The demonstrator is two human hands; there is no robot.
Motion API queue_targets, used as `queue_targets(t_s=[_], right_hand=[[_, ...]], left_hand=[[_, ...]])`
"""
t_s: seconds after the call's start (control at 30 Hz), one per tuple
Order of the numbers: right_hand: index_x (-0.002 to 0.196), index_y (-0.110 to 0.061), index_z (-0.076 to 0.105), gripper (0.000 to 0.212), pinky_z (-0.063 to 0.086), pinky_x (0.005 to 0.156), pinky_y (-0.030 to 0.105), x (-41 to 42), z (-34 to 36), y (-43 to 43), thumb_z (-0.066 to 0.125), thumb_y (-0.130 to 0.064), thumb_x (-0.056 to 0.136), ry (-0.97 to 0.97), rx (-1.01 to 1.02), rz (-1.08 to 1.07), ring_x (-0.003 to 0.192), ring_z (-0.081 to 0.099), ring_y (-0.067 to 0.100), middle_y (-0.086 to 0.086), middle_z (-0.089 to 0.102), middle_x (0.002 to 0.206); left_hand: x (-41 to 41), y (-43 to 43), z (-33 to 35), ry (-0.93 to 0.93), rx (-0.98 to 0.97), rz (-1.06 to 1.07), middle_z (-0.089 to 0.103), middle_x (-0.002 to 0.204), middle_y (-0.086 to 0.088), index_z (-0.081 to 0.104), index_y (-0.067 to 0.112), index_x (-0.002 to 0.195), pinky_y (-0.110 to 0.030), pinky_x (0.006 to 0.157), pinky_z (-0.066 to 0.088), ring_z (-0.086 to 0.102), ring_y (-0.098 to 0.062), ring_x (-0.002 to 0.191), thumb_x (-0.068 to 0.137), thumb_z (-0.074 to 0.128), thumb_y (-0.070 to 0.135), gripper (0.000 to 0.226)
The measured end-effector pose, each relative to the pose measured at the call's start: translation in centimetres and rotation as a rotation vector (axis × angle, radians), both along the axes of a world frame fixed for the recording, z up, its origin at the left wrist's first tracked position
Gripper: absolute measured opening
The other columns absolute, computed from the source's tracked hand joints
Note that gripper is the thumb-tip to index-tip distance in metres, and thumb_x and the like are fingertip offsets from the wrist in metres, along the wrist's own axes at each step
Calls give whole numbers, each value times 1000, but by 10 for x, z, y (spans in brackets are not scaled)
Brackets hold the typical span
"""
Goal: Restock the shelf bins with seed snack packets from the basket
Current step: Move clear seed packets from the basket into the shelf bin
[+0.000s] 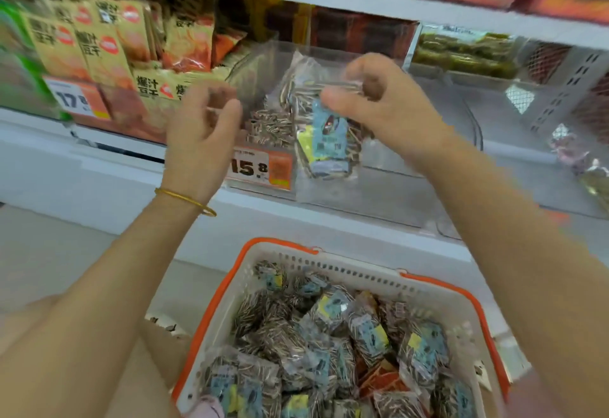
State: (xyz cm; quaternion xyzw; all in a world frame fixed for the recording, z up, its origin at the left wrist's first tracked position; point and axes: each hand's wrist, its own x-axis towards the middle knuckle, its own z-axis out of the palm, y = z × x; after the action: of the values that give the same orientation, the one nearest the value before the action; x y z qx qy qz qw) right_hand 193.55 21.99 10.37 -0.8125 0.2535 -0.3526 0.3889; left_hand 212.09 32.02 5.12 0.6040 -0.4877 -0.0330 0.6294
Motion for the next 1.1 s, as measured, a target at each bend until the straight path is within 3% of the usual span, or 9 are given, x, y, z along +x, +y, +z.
queue_targets(t_s=[0.13, 0.2, 0.3, 0.43, 0.63, 0.8, 0.9, 1.03, 1.1], right_hand=[[92, -18, 51, 35, 41, 55, 15, 50, 5, -30, 72, -43, 78, 288, 36, -9, 70, 53, 4, -6, 53, 83], [94, -16, 50, 40, 47, 66, 26, 71, -3, -39, 71, -46, 78, 379, 153, 39, 82, 58, 15, 4, 60, 95], [110, 0, 55, 54, 53, 81, 44, 89, -12, -39, 68, -44, 82, 419, 341, 96, 89, 64, 25, 15, 68, 105], [112, -1, 61, 43, 54, 88, 38, 87, -17, -36, 64, -36, 87, 394, 438, 147, 97, 68, 26, 13, 71, 105], [92, -11, 59, 22, 56, 76, 38, 45, -11, -63, 57, -33, 92, 66, 704, -62, 78, 66, 19, 7, 68, 88], [84, -9, 55, 23, 54, 40, 31, 14, -15, -95, 47, -26, 98, -8, 912, -318, 46, 65, 17, 6, 67, 56], [94, -4, 54, 9, 52, 42, 26, 11, -23, -113, 52, -11, 88, 247, 733, -405, 43, 62, 18, 10, 66, 61], [130, 0, 41, 61, 48, 82, 35, 29, -37, -146, 71, -9, 78, 695, 146, -502, 107, 57, 32, 20, 50, 125], [131, 1, 38, 66, 40, 81, 29, 39, -45, -161, 74, -9, 77, 799, -38, -505, 118, 49, 33, 19, 46, 130]], left_hand=[[21, -10, -7, -299, -33, 216, 49, 103, -1, 56, 5, 109, -22, 76, 41, 51, -17, 93, 89, 46, 9, 22], [25, -14, -11, -401, 7, 213, 50, 103, -8, 56, 2, 108, -32, 77, 43, 51, -25, 94, 86, 44, 2, 25], [27, -17, -16, -476, 51, 183, 53, 105, -16, 56, 1, 109, -40, 79, 44, 51, -31, 96, 79, 40, -2, 34], [26, -20, -16, -507, 71, 171, 56, 104, -15, 57, 2, 109, -32, 81, 39, 50, -27, 96, 76, 38, -4, 39], [20, -24, -18, -624, 138, 107, 63, 98, -11, 62, 6, 103, -38, 80, 42, 53, -30, 93, 80, 37, 4, 34], [9, -36, -11, -735, 267, -45, 69, 94, -5, 71, 12, 91, -46, 78, 47, 58, -32, 90, 75, 31, 25, 45], [2, -56, 3, -788, 461, -156, 66, 111, -3, 72, 18, 101, -42, 92, 44, 54, -28, 109, 75, 27, 39, 56], [0, -85, 14, -973, 843, -295, 54, 131, -9, 67, 19, 114, -36, 102, 31, 40, -24, 128, 74, 21, 45, 66], [5, -87, 8, -933, 864, -341, 52, 134, -8, 67, 22, 116, -36, 104, 30, 38, -23, 129, 73, 21, 46, 68]])
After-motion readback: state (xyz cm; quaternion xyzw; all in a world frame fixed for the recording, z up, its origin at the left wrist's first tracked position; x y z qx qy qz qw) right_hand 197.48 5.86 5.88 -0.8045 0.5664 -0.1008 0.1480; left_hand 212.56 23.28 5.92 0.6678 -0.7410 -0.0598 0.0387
